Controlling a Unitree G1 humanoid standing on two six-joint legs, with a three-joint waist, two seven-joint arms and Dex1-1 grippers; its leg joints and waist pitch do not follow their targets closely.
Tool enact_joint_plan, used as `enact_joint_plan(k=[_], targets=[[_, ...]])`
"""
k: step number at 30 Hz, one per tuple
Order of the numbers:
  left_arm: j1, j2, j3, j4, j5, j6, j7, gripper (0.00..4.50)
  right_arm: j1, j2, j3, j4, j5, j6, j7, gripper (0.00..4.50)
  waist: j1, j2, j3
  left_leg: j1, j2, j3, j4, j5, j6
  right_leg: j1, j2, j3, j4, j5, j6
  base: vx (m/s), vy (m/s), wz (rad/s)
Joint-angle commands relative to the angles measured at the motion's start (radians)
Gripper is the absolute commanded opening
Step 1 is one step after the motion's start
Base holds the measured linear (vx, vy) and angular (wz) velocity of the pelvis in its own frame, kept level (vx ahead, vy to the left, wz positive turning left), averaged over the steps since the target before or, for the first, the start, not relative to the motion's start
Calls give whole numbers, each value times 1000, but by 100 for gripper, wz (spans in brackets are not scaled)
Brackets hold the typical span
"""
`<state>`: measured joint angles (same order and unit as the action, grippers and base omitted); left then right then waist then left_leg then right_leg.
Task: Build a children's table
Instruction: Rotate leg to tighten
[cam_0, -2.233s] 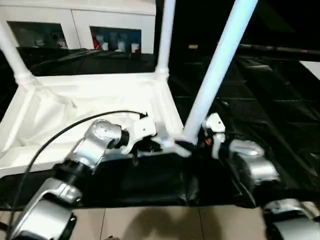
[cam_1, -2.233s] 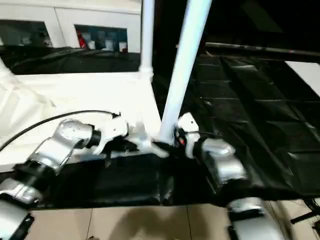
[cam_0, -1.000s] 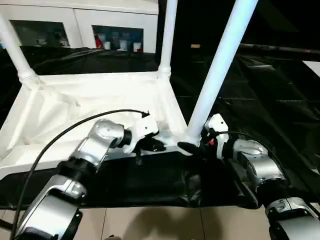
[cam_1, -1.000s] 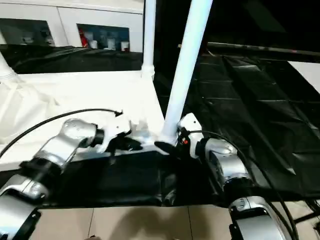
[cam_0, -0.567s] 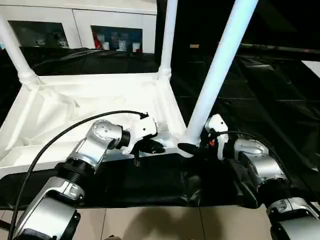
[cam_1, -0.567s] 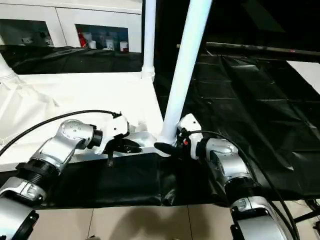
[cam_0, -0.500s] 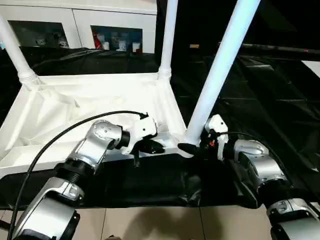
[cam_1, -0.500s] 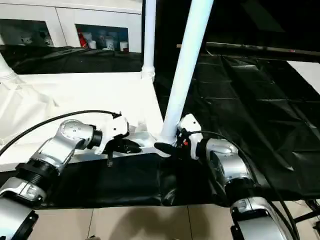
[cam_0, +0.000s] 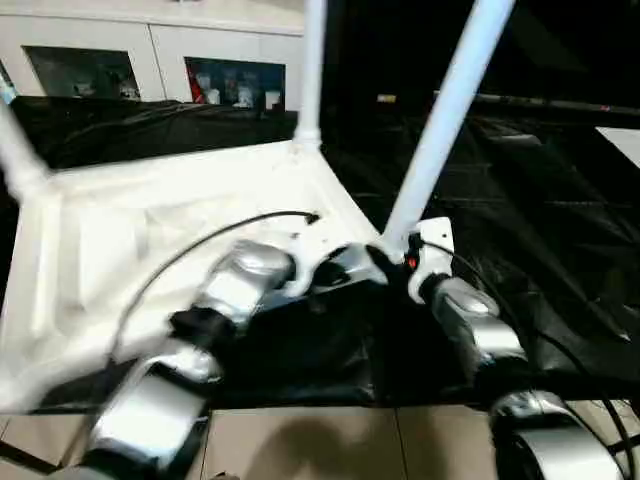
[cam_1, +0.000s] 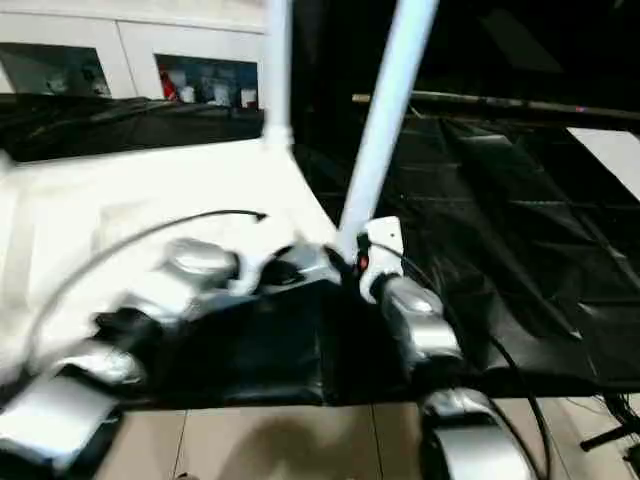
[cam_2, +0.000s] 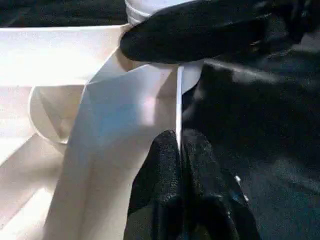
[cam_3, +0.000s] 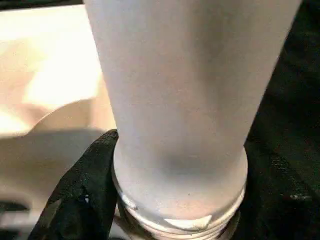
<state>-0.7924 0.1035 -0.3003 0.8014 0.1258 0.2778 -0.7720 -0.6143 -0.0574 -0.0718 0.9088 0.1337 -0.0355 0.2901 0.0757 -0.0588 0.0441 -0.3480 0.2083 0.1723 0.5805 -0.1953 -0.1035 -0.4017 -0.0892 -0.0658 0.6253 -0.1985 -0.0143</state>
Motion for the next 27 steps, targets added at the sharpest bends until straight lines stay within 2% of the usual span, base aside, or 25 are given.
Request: enact_joint_plan(k=[1, 3, 5, 11, 15, 18, 20, 21, 23, 25, 27], targets=[[-11, -21, -5, 39, 19, 19, 62, 0, 1, 48, 2, 53, 0, 16, -49, 277, -2, 12, -53, 1, 17, 2, -72, -196, 2, 45, -50, 46, -88, -213, -188, 0, 0, 0], [-15, -35, -9, 46, 27, 4, 65, 0, -14, 75, 15, 62, -8, -11, -20, 277, 1, 13, -54, -2, 16, 1, -71, -194, 18, 47, -50, 44, -88, -193, -183, 0, 0, 0], [-20, -42, -6, 57, 28, 2, 66, 0, -28, 81, 15, 77, -11, -30, -23, 333, 0, 12, -55, -4, 16, 2, -71, -190, 23, 49, -50, 43, -87, -179, -186, 0, 0, 0], [1, -7, -15, 43, 29, -33, 33, 0, -38, 58, 12, 67, 15, -19, 66, 390, -4, 8, -52, -8, 17, 0, -73, -203, 41, 52, -51, 43, -89, -196, -190, 0, 0, 0], [32, 55, -1, 29, 7, -101, -47, 0, -13, -23, 30, -1, 38, 16, 288, 390, -10, 6, -54, -11, 19, -1, -71, -184, 60, 56, -51, 41, -86, -169, -199, 0, 0, 0], [51, 85, -1, 15, -6, -155, -112, 0, 6, -68, 51, -41, 46, 33, 386, 390, -12, 5, -58, -16, 19, -1, -64, -116, 89, 62, -51, 41, -74, -67, -231, 0, 0, 0], [77, 118, -8, -15, -25, -212, -199, 0, 33, -118, 82, -94, 51, 66, 490, 390, -10, 7, -58, -13, 21, 0, -63, -107, 103, 63, -52, 42, -73, -41, -243, 0, 0, 0], [88, 135, -11, -33, -34, -216, -235, 0, 44, -143, 91, -118, 52, 77, 527, 390, -7, 8, -57, -8, 23, 0, -64, -110, 100, 62, -50, 41, -72, -36, -251, 0, 0, 0], [106, 164, -14, -64, -51, -213, -294, 0, 60, -188, 103, -156, 55, 94, 599, 390, -9, 7, -56, -10, 24, 1, -64, -114, 101, 62, -51, 42, -70, -34, -257, 0, 0, 0], [122, 186, -19, -90, -67, -223, -349, 0, 70, -220, 115, -183, 48, 99, 658, 390, -7, 11, -56, -7, 25, 3, -64, -115, 99, 59, -51, 43, -70, -30, -269, 0, 0, 0], [142, 211, -26, -129, -87, -216, -413, 0, 77, -247, 139, -204, 30, 88, 708, 390, -6, 13, -58, -1, 27, 5, -63, -99, 98, 57, -50, 44, -64, 10, -285, 0, 0, 0]])
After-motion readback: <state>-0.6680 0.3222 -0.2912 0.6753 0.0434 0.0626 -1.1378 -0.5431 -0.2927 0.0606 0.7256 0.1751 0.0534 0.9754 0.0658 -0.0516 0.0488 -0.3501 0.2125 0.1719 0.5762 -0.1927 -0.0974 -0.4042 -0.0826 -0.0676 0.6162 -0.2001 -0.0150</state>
